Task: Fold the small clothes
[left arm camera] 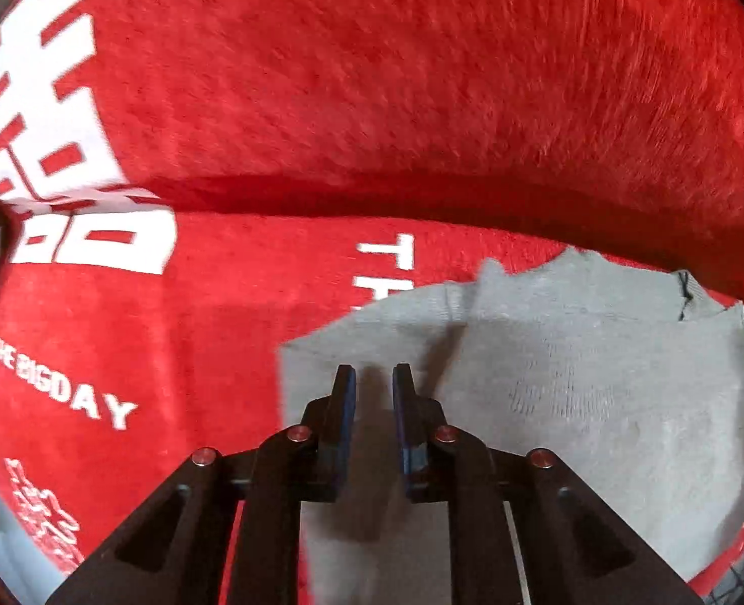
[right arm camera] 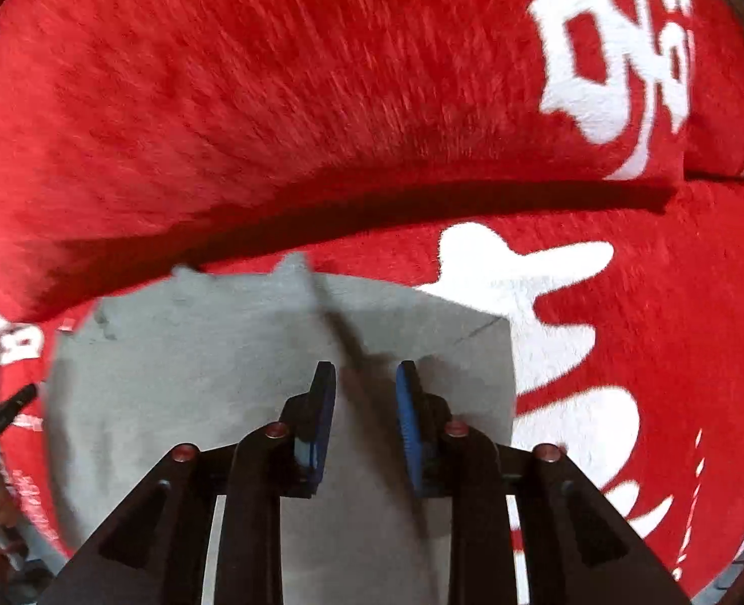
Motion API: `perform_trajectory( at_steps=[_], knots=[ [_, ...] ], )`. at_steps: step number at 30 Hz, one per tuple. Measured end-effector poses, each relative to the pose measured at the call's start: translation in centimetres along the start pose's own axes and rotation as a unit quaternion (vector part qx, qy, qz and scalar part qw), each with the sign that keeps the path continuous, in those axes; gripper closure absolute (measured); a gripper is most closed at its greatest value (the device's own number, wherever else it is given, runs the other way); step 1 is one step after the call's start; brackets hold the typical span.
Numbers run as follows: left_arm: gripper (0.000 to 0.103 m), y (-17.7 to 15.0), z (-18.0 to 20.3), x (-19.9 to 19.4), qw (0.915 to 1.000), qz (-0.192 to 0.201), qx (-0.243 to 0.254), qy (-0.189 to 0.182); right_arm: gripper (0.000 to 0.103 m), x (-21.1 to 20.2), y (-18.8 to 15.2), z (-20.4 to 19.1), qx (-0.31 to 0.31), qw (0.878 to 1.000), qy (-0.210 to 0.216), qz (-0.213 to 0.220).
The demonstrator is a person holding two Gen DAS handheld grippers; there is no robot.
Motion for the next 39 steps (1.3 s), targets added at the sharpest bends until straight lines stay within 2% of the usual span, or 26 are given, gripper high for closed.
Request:
perform_trajectory(
  at_steps=[4,6,8,10,11,13,15,16,17,20,23,26,29,34,39],
  knots=[
    [0.086,-0.5,0.5,-1.9,0.9989,0.000,-0.008,-0.047,0.076,-1.5,-2.1,-3.0,-0.025,0.999,0.043,0.001],
    [0.086,-1.5,2.0,-1.4,0.9981,-0.014,-0.005,-0.059,0.076,-0.4,-3.4,-4.0,-0.032,0.999,0.041,-0.011],
    [0.086,-3.3,2.7,-0.1,0.9985,-0.034,0.003,-0.043,0.077,0.9,-4.9,-3.8,-0.028,0.999,0.018,-0.027],
    [0.086,-4.7,2.6,1.5,0.9988,-0.044,0.012,-0.016,0.079,1.2,-5.1,-3.1,-0.026,1.000,0.016,-0.007],
    [0.086,-5.0,2.3,1.2,0.9995,-0.023,0.012,-0.020,0.079,1.0,-5.2,-2.7,-0.025,1.000,0.013,-0.006],
    [0.086,-5.8,1.4,1.0,0.9993,-0.028,0.021,-0.017,0.079,0.3,-5.3,-1.4,-0.025,1.000,0.001,-0.007],
    [0.075,-6.5,0.5,0.5,0.9988,-0.031,0.025,-0.029,0.079,0.1,-5.4,-0.4,-0.012,1.000,0.009,-0.014],
    [0.058,-6.8,-0.2,0.3,0.9989,-0.033,0.024,-0.023,0.079,0.0,-5.5,0.0,0.000,1.000,0.019,-0.016],
    [0.051,-7.2,-1.1,0.0,0.9991,-0.034,0.022,-0.011,0.079,-0.1,-5.4,0.6,0.018,0.999,0.025,-0.020],
    [0.051,-8.1,-3.3,-0.6,0.9989,-0.045,0.010,0.011,0.075,-0.8,-5.6,0.9,0.038,0.999,0.018,-0.025],
    [0.051,-9.0,-5.2,-1.3,0.9985,-0.050,-0.023,-0.001,0.075,-1.6,-6.8,-0.8,0.042,0.998,0.026,-0.027],
    [0.051,-8.4,-5.3,-2.6,0.9988,-0.033,-0.031,-0.018,0.075,-2.5,-8.3,-2.8,0.039,0.998,0.048,-0.029],
    [0.051,-6.3,-3.9,-3.4,0.9991,-0.012,-0.024,-0.034,0.075,-2.3,-10.1,-5.5,0.042,0.996,0.070,-0.038],
    [0.051,-3.3,-1.3,-0.2,0.9979,-0.008,-0.035,-0.055,0.075,-2.3,-13.9,-8.5,0.052,0.991,0.103,-0.065],
    [0.051,-3.9,-0.1,1.6,0.9991,-0.028,-0.005,-0.030,0.075,-0.9,-16.8,-13.2,0.060,0.982,0.148,-0.097]
  ],
)
Point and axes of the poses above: each gripper's, at about its wrist camera, not at the fingertips, and x roughly the way its jaws point, z to its right, y to its top, the point moved 9 cm from there along x, roughly the way its jaws point, and after that the axes turned 1 degree about z, right-handed, at the moved point
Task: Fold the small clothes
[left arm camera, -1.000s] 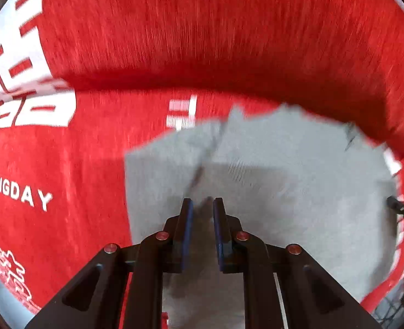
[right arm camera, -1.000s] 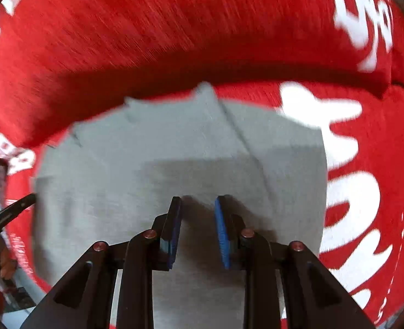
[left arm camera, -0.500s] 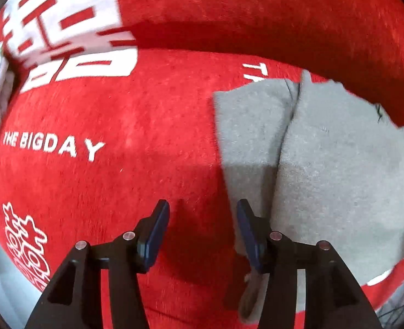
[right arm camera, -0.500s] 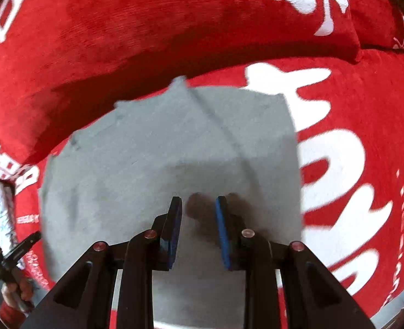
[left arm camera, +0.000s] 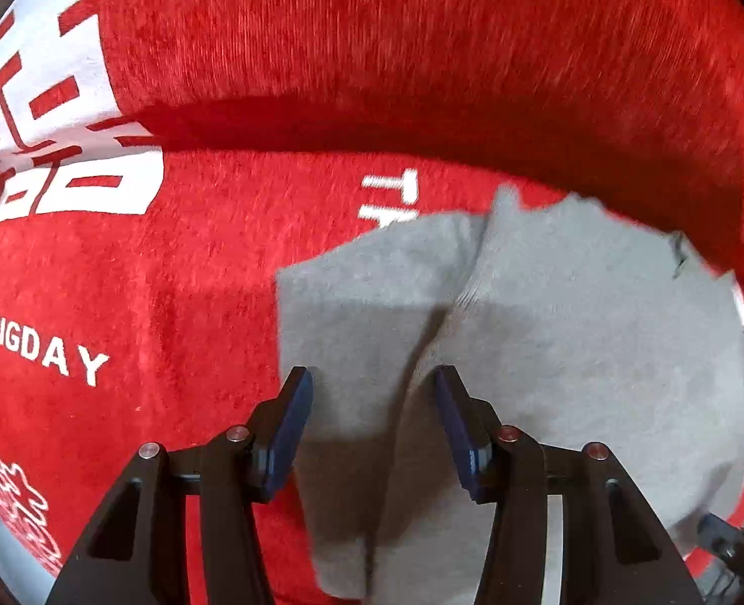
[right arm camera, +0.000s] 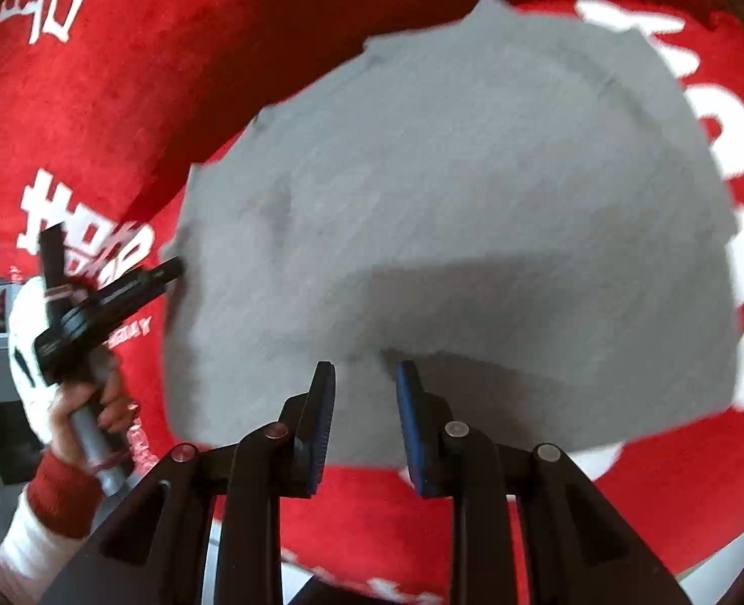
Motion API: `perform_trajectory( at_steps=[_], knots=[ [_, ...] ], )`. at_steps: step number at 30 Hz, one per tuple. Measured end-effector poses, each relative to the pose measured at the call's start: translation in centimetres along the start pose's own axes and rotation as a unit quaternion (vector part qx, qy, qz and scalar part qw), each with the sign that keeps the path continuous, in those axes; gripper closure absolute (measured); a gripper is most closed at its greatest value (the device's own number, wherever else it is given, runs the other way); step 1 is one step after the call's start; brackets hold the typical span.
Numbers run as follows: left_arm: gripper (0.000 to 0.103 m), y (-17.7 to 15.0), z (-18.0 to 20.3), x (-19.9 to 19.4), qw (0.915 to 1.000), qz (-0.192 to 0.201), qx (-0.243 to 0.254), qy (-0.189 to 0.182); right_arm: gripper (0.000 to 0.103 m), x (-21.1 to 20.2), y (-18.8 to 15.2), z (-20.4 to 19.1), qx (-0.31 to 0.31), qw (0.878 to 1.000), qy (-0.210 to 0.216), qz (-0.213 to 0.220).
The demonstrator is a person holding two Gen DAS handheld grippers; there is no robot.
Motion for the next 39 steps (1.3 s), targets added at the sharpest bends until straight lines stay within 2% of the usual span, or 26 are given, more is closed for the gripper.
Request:
perform_trajectory(
  at_steps=[3,5,7,10,12,15,16,17,18,19,20,21,22,23,26,27,28,31,33,36,39],
  knots=[
    [0.051,-0.7,-1.1,-0.5,1.0000,-0.003,-0.006,-0.006,0.067,1.7,-2.1,-2.3,0.023,0.998,0.060,-0.027],
    [0.051,-1.2,-2.5,-0.9,0.9999,-0.008,-0.009,0.012,0.049,2.3,-3.4,-3.4,0.044,0.993,0.103,-0.044],
    [0.051,-1.8,-3.4,-1.4,0.9998,-0.014,-0.016,0.003,0.046,4.5,-5.1,-5.5,0.081,0.981,0.161,-0.069],
    [0.051,-2.7,-4.3,-2.2,0.9993,-0.019,-0.028,-0.014,0.046,8.2,-7.2,-7.6,0.144,0.960,0.220,-0.095],
    [0.051,-3.2,-4.4,-2.6,0.9994,-0.018,-0.028,-0.011,0.046,10.2,-7.9,-8.5,0.186,0.946,0.247,-0.098],
    [0.051,-3.8,-4.4,-3.0,0.9992,-0.019,-0.031,-0.017,0.045,12.4,-7.5,-9.3,0.265,0.917,0.285,-0.085],
    [0.051,-4.1,-4.3,-3.2,0.9992,-0.019,-0.030,-0.018,0.051,12.4,-7.0,-9.3,0.279,0.912,0.292,-0.077],
    [0.051,-4.5,-4.1,-3.7,0.9993,-0.017,-0.029,-0.019,0.079,12.3,-6.5,-9.5,0.282,0.910,0.295,-0.069],
    [0.051,-4.5,-4.3,-3.8,0.9993,-0.015,-0.027,-0.019,0.095,12.2,-6.1,-9.8,0.267,0.918,0.287,-0.068],
    [0.051,-4.7,-4.4,-4.1,0.9994,-0.013,-0.026,-0.019,0.095,12.1,-6.0,-10.2,0.248,0.927,0.274,-0.068],
    [0.051,-5.0,-4.4,-4.2,0.9995,-0.010,-0.023,-0.018,0.095,11.8,-6.1,-10.7,0.210,0.943,0.249,-0.068],
    [0.051,-5.3,-4.5,-4.3,0.9996,-0.010,-0.021,-0.017,0.095,11.8,-6.4,-10.9,0.185,0.953,0.227,-0.074],
    [0.051,-5.6,-4.6,-4.3,0.9997,-0.011,-0.017,-0.014,0.095,12.4,-7.3,-10.8,0.160,0.965,0.190,-0.086],
    [0.051,-6.1,-4.7,-4.2,0.9998,-0.015,-0.013,-0.008,0.096,13.1,-8.1,-10.5,0.155,0.969,0.168,-0.095],
    [0.051,-7.2,-5.6,-2.9,0.9991,-0.037,-0.019,0.005,0.096,13.7,-8.4,-10.5,0.164,0.967,0.174,-0.088],
    [0.051,-7.5,-5.7,-2.9,0.9989,-0.039,-0.024,0.002,0.095,13.5,-8.3,-10.8,0.156,0.969,0.172,-0.088],
    [0.051,-7.6,-5.7,-3.1,0.9990,-0.037,-0.027,-0.001,0.091,13.3,-8.1,-11.3,0.141,0.971,0.168,-0.094],
    [0.051,-7.7,-5.3,-4.1,0.9994,-0.025,-0.023,-0.003,0.089,12.0,-8.5,-12.1,0.092,0.976,0.153,-0.128],
    [0.051,-7.2,-4.5,-5.0,0.9998,-0.010,-0.015,-0.011,0.089,10.1,-7.6,-11.9,0.059,0.983,0.136,-0.106],
    [0.051,-6.3,-2.9,-5.6,0.9997,0.005,0.002,-0.022,0.089,6.0,-3.8,-10.4,0.017,0.996,0.089,-0.022],
    [0.051,-5.5,-1.4,-4.6,0.9996,0.004,0.018,-0.020,0.089,3.7,0.4,-7.2,0.016,0.999,0.029,0.036]
  ],
)
Point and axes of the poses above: each gripper's, at about its wrist camera, not at the fingertips, and x roughly the way its jaws point, z to its right, y to its top, the point moved 9 cm from there along x, roughly the way its jaws point, and after that the axes turned 1 degree about z, right-handed, at the moved point
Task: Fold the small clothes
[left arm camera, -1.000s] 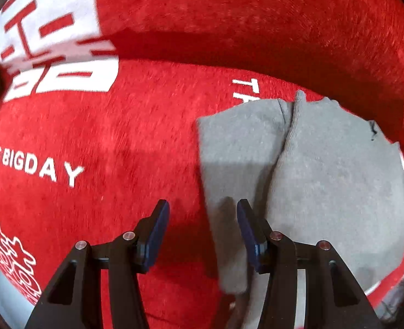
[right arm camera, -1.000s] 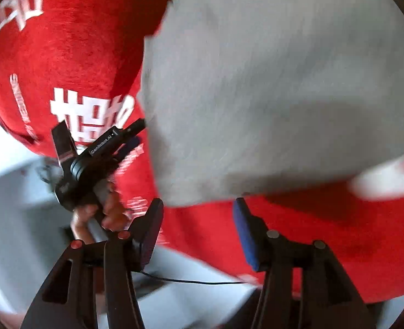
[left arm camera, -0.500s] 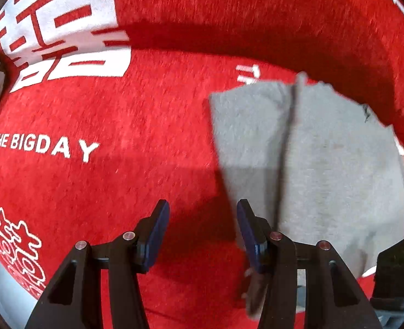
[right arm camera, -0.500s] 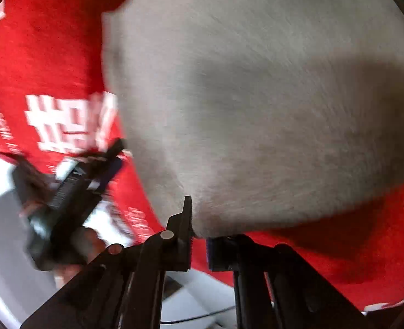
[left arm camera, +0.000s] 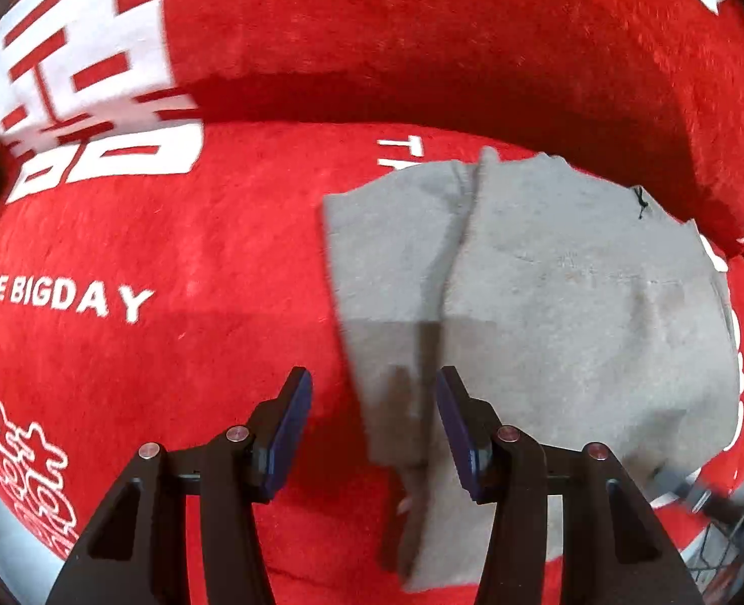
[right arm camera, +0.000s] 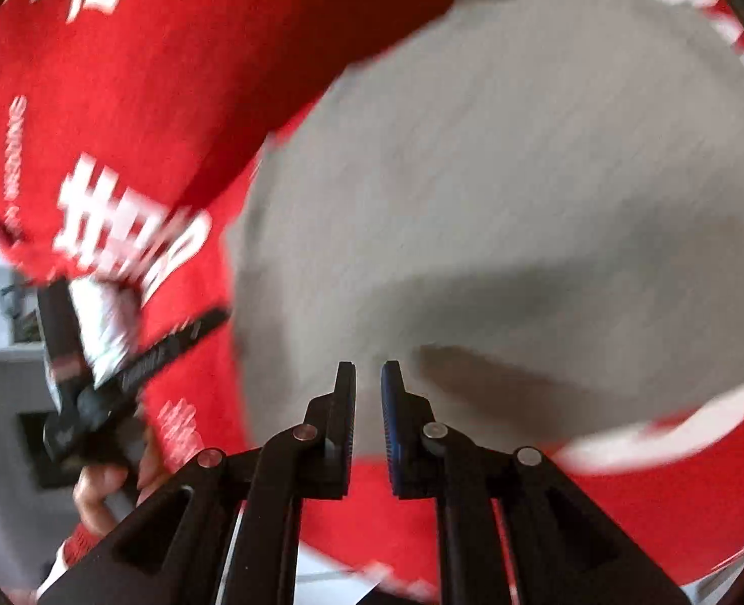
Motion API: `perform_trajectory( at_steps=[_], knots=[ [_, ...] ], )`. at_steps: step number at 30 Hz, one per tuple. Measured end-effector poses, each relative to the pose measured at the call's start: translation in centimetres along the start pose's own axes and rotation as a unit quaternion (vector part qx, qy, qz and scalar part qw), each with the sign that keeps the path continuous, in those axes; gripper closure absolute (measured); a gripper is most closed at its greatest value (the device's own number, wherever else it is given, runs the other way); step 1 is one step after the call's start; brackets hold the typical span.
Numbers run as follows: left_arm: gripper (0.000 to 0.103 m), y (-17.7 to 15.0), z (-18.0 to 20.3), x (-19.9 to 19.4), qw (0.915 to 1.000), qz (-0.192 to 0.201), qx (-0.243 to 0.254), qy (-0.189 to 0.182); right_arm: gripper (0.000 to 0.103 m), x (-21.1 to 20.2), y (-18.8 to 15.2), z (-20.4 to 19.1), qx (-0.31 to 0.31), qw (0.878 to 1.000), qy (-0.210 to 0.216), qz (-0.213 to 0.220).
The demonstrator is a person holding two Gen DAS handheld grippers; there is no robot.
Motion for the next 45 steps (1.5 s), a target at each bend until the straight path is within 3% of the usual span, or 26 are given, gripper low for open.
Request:
perform_trajectory(
  at_steps=[3,5,10,12,13,14,22,33,34,35,36,41,45],
  knots=[
    [0.050,0.0,0.0,1.7,0.9995,-0.012,0.011,0.028,0.089,0.3,2.1,2.8,0.015,0.999,-0.051,0.002],
    [0.036,-0.2,-0.7,1.9,0.9995,-0.006,0.000,0.030,0.094,0.4,2.2,5.5,0.037,0.995,-0.087,-0.012],
    [0.035,-1.0,-2.8,1.3,0.9989,-0.024,-0.011,0.039,0.090,-0.9,1.3,6.0,0.073,0.996,-0.042,-0.005],
    [0.035,-1.4,-3.2,0.9,0.9990,-0.026,-0.019,0.033,0.072,-0.9,0.5,5.3,0.076,0.997,-0.019,-0.012],
    [0.035,-1.5,-3.3,0.7,0.9989,-0.026,-0.020,0.033,0.053,-0.9,-0.2,4.7,0.075,0.997,-0.009,-0.017],
    [0.035,-1.6,-3.4,0.5,0.9989,-0.025,-0.022,0.034,0.045,-0.8,-0.5,4.1,0.071,0.997,-0.002,-0.021],
    [0.035,-1.9,-3.0,0.1,0.9988,-0.026,-0.024,0.032,0.044,0.6,-3.7,2.0,0.059,0.996,0.036,-0.057],
    [0.035,-2.1,-3.1,0.2,0.9987,-0.035,-0.033,0.017,0.022,1.3,-5.4,1.5,0.070,0.993,0.056,-0.073],
    [0.030,-2.0,-3.1,0.0,0.9988,-0.029,-0.036,0.011,0.018,1.3,-5.4,1.4,0.070,0.993,0.057,-0.073],
    [0.010,-1.9,-3.2,-0.2,0.9990,-0.020,-0.040,0.005,0.018,1.4,-5.5,1.4,0.071,0.993,0.059,-0.074],
    [0.000,-1.8,-3.3,-0.5,0.9989,-0.010,-0.045,0.002,0.018,1.5,-5.5,1.4,0.072,0.993,0.059,-0.076],
    [0.000,-1.4,-3.8,-1.2,0.9983,0.000,-0.058,-0.007,0.015,1.7,-5.6,1.0,0.081,0.991,0.081,-0.072],
    [0.000,-1.2,-4.9,-1.1,0.9981,-0.001,-0.060,0.016,0.015,2.6,-6.1,0.8,0.112,0.985,0.107,-0.079]
  ],
)
Point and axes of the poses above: each gripper's, at about its wrist camera, not at the fingertips, and x roughly the way its jaws point, z to its right, y to its top, the point moved 9 cm from there along x, roughly the way its jaws point, and after that the axes turned 1 degree about z, right-handed, at the moved point
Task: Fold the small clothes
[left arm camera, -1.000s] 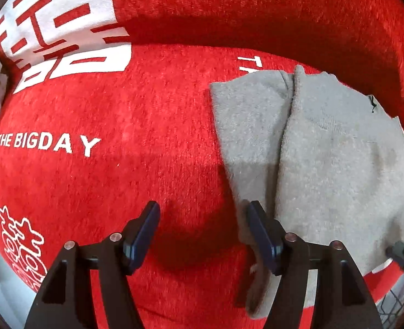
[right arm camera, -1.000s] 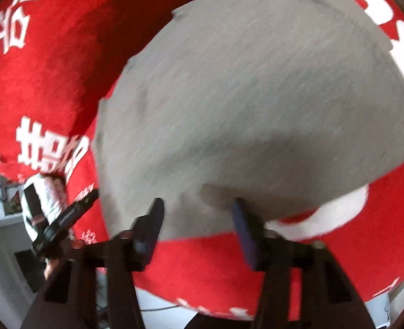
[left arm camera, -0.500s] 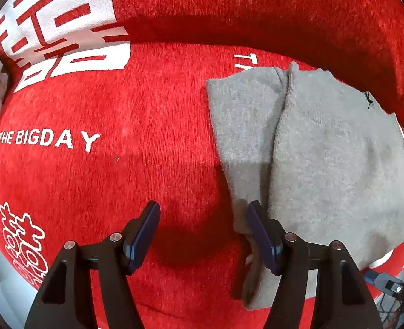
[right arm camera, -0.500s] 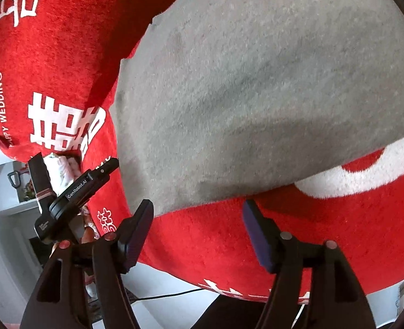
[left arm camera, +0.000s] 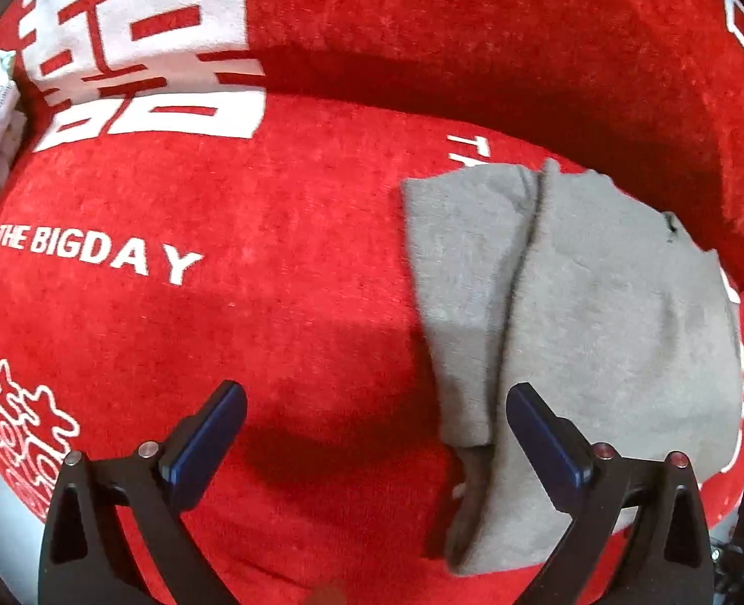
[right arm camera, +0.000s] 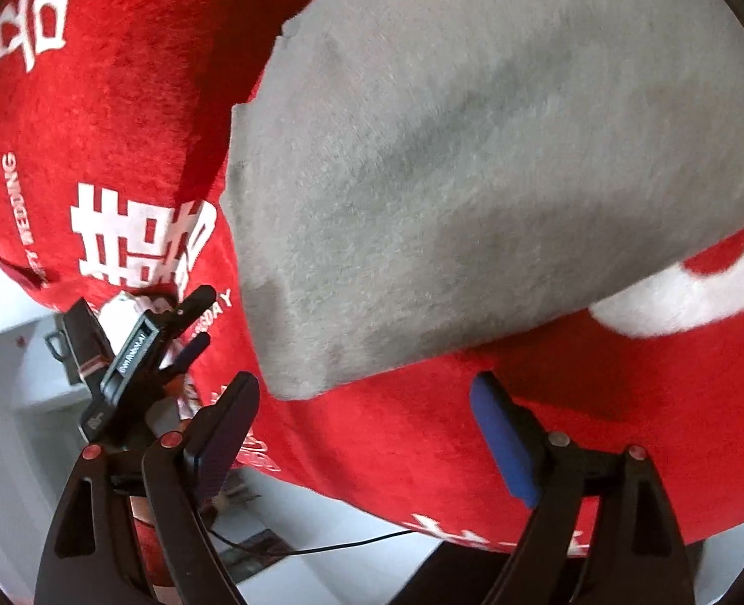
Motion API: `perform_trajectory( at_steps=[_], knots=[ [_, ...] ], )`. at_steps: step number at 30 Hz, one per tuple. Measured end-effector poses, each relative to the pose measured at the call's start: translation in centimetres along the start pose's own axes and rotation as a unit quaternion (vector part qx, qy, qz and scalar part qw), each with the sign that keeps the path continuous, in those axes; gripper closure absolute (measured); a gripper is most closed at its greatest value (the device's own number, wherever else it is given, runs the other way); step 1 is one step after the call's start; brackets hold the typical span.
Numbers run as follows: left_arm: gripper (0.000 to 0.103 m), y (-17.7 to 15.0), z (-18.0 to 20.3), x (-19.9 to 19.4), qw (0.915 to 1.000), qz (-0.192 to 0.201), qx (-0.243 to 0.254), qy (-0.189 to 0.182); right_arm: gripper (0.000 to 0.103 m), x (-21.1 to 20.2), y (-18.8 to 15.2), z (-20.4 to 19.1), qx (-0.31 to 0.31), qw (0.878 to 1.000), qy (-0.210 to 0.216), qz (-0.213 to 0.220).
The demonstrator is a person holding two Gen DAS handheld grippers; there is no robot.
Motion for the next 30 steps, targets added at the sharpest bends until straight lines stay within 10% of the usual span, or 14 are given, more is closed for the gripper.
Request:
perform_trajectory(
  at_steps=[4,15,16,19,30],
  knots=[
    [0.000,-0.3,-0.5,1.1,0.9996,-0.025,-0.011,-0.010,0.015,1.0,0.0,0.4,0.040,0.999,0.030,0.010],
    [0.000,0.0,1.6,2.9,0.9779,-0.072,-0.080,-0.180,0.014,4.7,2.2,-2.1,0.141,0.976,0.157,0.058],
    [0.000,0.0,1.8,3.0,0.9750,-0.075,-0.083,-0.192,0.019,4.9,2.4,-2.4,0.149,0.974,0.161,0.057],
    [0.000,0.1,2.8,3.1,0.9651,-0.089,-0.092,-0.229,0.093,5.4,2.7,-2.7,0.165,0.971,0.170,0.039],
    [0.000,2.1,10.7,3.1,0.9281,-0.122,-0.087,-0.341,0.094,1.0,2.9,-7.7,0.014,0.983,0.183,0.028]
  ],
)
Point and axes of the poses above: each gripper's, at about its wrist camera, not at the fingertips, and x roughly the way its jaws point, z to its right, y to its top, the point moved 9 cm from there along x, roughly the way its jaws point, and after that the axes turned 1 degree about z, right-handed, at the moved point
